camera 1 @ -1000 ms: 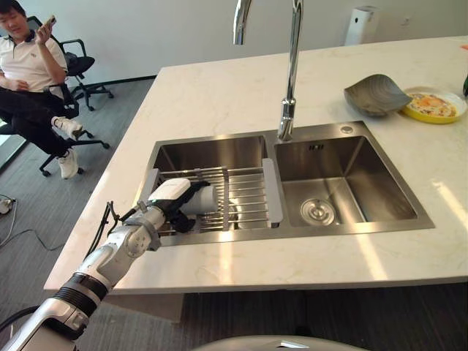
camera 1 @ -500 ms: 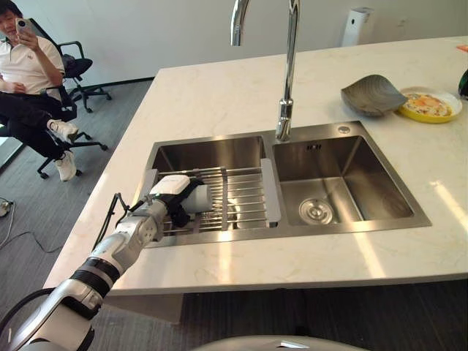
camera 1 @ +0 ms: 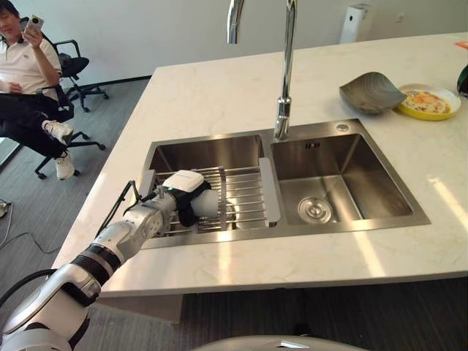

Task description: Place the dishes in the dishwasher.

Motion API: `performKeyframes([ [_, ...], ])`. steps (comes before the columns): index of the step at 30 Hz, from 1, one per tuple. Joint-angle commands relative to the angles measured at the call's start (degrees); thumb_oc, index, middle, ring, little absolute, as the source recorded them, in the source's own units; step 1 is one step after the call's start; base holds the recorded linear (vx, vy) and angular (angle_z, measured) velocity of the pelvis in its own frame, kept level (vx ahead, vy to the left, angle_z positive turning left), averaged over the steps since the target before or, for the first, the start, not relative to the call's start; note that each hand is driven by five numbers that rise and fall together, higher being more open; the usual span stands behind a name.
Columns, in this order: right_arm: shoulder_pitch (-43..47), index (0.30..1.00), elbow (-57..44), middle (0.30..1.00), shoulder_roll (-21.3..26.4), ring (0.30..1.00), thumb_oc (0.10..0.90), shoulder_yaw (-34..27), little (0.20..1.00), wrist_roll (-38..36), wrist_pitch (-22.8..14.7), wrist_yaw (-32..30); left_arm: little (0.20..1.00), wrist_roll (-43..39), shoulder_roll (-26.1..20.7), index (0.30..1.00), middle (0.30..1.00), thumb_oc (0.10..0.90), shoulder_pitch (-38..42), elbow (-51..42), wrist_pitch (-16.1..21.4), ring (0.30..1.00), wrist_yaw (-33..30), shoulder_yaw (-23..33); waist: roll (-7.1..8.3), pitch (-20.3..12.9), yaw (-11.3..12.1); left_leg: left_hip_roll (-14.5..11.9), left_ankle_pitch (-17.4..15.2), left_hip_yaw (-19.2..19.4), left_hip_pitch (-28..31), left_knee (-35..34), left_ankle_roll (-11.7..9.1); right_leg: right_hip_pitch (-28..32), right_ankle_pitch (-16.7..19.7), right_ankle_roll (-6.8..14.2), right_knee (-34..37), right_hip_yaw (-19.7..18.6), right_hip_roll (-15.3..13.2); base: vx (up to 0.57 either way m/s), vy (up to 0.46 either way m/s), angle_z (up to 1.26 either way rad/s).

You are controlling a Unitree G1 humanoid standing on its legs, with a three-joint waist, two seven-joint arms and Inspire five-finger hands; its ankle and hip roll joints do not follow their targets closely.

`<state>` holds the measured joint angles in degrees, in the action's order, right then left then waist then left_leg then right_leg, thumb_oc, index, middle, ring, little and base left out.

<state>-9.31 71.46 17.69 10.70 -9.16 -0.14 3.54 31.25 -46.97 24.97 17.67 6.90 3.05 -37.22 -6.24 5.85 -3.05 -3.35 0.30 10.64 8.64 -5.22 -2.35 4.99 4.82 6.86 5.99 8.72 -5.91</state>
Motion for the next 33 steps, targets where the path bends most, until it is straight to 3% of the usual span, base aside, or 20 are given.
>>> performKeyframes([
  [1,2.80,0.900,0.39,0.900,-2.20,0.900,0.800,0.85,0.900,-3.36,-2.30,-0.23,0.300,-8.40,-3.05,0.300,0.300,0.400,0.57,-7.74,3.38,0.300,-8.27,11.82,2.49,-0.70,0.86,-4.93,0.03,-1.26,-1.07,0.22,-5.73,2.10,-5.16,5.89,-0.99,1.80,-3.95,0.01,-0.073,0.04],
  [5,2.93,0.900,0.58,0.900,-3.72,0.900,0.800,0.25,0.900,-3.61,-2.38,-0.27,0.300,-22.40,1.84,0.300,0.300,0.400,-7.68,-18.56,5.41,0.300,-11.21,25.00,2.78,-0.65,2.44,-6.29,1.85,-2.87,-1.58,0.22,-6.48,2.30,-5.64,4.75,-0.99,2.42,-2.71,-0.01,-0.125,0.06],
  [8,3.27,0.900,0.38,0.900,-4.23,0.900,0.800,1.12,0.900,-3.04,-2.18,-0.32,0.300,-44.34,11.36,0.300,0.300,0.400,-14.17,-24.89,8.29,0.300,-11.12,36.12,2.51,0.01,3.55,-8.09,3.08,-4.27,-1.43,0.46,-7.38,3.20,-7.23,3.49,-0.99,2.92,-0.97,-0.02,-0.176,0.18],
  [9,3.27,0.900,0.38,0.900,-4.23,0.900,0.800,1.12,0.900,-3.04,-2.18,-0.32,0.300,-44.34,11.36,0.300,0.300,0.400,-14.17,-24.89,8.29,0.300,-11.12,36.12,2.51,0.01,3.55,-8.09,3.08,-4.27,-1.43,0.46,-7.38,3.20,-7.23,3.49,-0.99,2.92,-0.97,0.00,-0.126,0.20],
  [10,3.59,0.900,0.32,0.900,-4.29,0.900,0.800,1.39,0.900,-2.83,-2.04,-0.11,0.300,-50.18,14.96,0.300,0.300,0.400,-15.62,-25.89,8.77,0.300,-10.17,38.88,2.45,0.35,4.14,-8.60,3.49,-4.74,-1.77,1.07,-7.66,3.40,-7.61,3.09,-0.99,3.12,-0.52,-0.08,-0.207,0.18],
  [11,4.41,0.900,-0.30,0.900,-3.90,0.900,0.800,1.69,0.900,-2.50,-2.03,0.26,0.300,-59.26,20.35,0.300,0.300,0.400,-17.20,-28.80,9.46,0.300,-8.73,42.93,2.24,1.73,5.88,-9.42,5.39,-6.83,-3.87,3.16,-8.38,3.68,-8.29,2.30,-0.99,4.06,0.37,-0.20,-0.262,0.22],
  [12,5.11,0.900,-1.02,0.900,-3.07,0.900,0.800,1.90,0.900,-2.26,-1.96,0.58,0.300,-62.97,23.66,0.300,0.300,0.400,-17.10,-30.15,9.80,0.300,-7.90,44.05,1.60,2.91,7.51,-9.85,9.67,-9.22,-7.46,3.48,-10.12,3.56,-8.98,1.88,-0.99,5.64,0.72,-0.28,-0.224,0.27],
  [14,5.42,0.900,-2.22,0.900,-1.39,0.900,0.800,1.69,0.900,-1.42,-1.90,0.26,0.300,-65.35,25.89,0.300,0.300,0.400,-16.46,-29.39,10.19,0.300,-7.41,44.51,0.95,3.78,8.81,-10.25,15.73,-10.33,-12.05,2.11,-11.89,3.29,-9.82,1.78,-0.99,9.83,-0.04,-0.23,-0.091,0.79],
  [16,5.43,0.900,-2.67,0.900,-0.56,0.900,0.800,1.38,0.900,-0.96,-1.92,0.19,0.300,-66.27,26.72,0.300,0.300,0.400,-16.12,-29.09,10.03,0.300,-7.00,44.78,0.74,3.77,9.05,-10.48,17.24,-8.97,-14.22,1.59,-11.95,2.62,-9.61,1.71,-0.99,12.35,-0.67,-0.20,-0.093,1.28],
  [18,5.20,0.900,-3.32,0.900,0.28,0.900,0.800,0.95,0.900,-0.33,-1.99,-0.10,0.300,-67.69,27.50,0.300,0.300,0.400,-17.07,-29.45,9.95,0.300,-5.34,45.01,0.63,3.82,9.51,-11.38,16.39,-3.98,-15.49,2.38,-11.47,1.83,-9.40,1.64,-0.99,17.17,-2.11,-0.28,-0.122,1.01],
  [20,5.34,0.900,-3.37,0.900,0.90,0.900,0.800,0.93,0.900,-0.06,-1.84,0.04,0.300,-69.67,28.63,0.300,0.300,0.400,-20.16,-29.83,9.74,0.300,-3.47,46.33,0.14,3.89,9.63,-11.25,14.25,-3.26,-14.84,6.37,-10.93,0.97,-8.82,1.05,-0.99,19.17,-2.66,-0.34,-0.064,1.61],
  [21,6.04,0.900,-3.13,0.900,1.04,0.900,0.800,0.85,0.900,-0.12,-1.83,-0.01,0.300,-70.02,29.23,0.300,0.300,0.400,-22.47,-29.51,9.70,0.300,-2.64,47.17,0.11,3.85,9.91,-11.23,10.83,-2.78,-12.37,8.59,-10.32,-0.04,-8.20,0.58,-0.99,20.52,-3.65,-0.29,-0.036,1.66],
  [24,6.66,0.900,-2.74,0.900,0.82,0.900,0.800,0.87,0.900,-0.68,-1.80,0.20,0.300,-70.23,29.89,0.300,0.300,0.400,-24.25,-29.36,9.29,0.300,-2.20,47.59,0.29,3.66,9.20,-11.99,7.65,-1.56,-9.79,10.70,-9.99,-0.45,-7.42,0.61,-0.99,22.45,-4.58,-0.29,-0.007,0.81],
  [25,6.63,0.900,-2.63,0.900,0.74,0.900,0.800,0.35,0.900,-0.99,-1.94,0.41,0.300,-69.00,29.45,0.300,0.300,0.400,-24.16,-28.24,9.40,0.300,-2.02,47.88,0.89,2.57,7.96,-14.72,6.04,2.78,-5.20,12.02,-11.05,-1.15,-6.79,1.17,-0.99,25.12,-6.07,-0.40,0.041,0.94],
  [26,6.36,0.900,-2.74,0.900,0.53,0.900,0.800,0.13,0.900,-1.22,-1.81,0.63,0.300,-68.71,29.07,0.300,0.300,0.400,-24.11,-28.17,9.44,0.300,-1.87,47.90,0.96,2.24,7.21,-16.12,5.95,5.31,-3.33,12.24,-11.44,-1.42,-5.89,1.22,-0.99,26.81,-6.81,-0.33,0.048,1.20],
  [27,6.31,0.900,-2.77,0.900,0.50,0.900,0.800,0.18,0.900,-1.23,-1.79,0.64,0.300,-68.71,29.02,0.300,0.300,0.400,-24.17,-28.17,9.44,0.300,-1.87,47.92,0.96,2.25,7.12,-16.13,5.98,5.28,-3.20,12.11,-11.48,-1.30,-5.86,1.28,-0.99,26.89,-6.78,-0.27,0.062,1.18],
  [28,3.02,0.900,-2.42,0.900,2.64,0.900,0.800,-1.72,0.900,-1.38,-1.23,3.29,0.300,-68.01,28.00,0.300,0.300,0.400,-23.52,-27.65,9.84,0.300,-1.30,48.48,1.39,2.36,5.62,-17.45,6.43,8.41,-1.64,12.37,-12.01,-1.91,-4.90,1.59,-1.11,28.28,-7.68,-0.29,0.099,1.33],
  [30,5.00,0.900,1.11,0.900,1.40,0.900,0.800,-4.54,0.900,-2.99,-1.72,-0.86,0.300,-66.45,26.98,0.300,0.300,0.400,-21.99,-27.83,9.24,0.300,0.16,44.12,0.75,0.88,3.96,-20.65,7.99,12.62,1.72,11.95,-12.62,-1.87,-1.80,2.16,-1.74,34.34,-11.40,-0.40,0.297,1.60],
  [33,5.62,0.900,3.07,0.900,1.06,0.900,0.800,-6.00,0.900,-4.04,-1.32,-1.88,0.300,-65.36,26.98,0.300,0.300,0.400,-21.77,-27.92,8.88,0.300,0.19,41.86,-0.08,0.06,3.22,-20.83,7.60,12.69,2.89,9.80,-12.65,-2.04,1.05,3.51,-2.14,36.46,-13.52,-0.24,0.344,2.19],
])
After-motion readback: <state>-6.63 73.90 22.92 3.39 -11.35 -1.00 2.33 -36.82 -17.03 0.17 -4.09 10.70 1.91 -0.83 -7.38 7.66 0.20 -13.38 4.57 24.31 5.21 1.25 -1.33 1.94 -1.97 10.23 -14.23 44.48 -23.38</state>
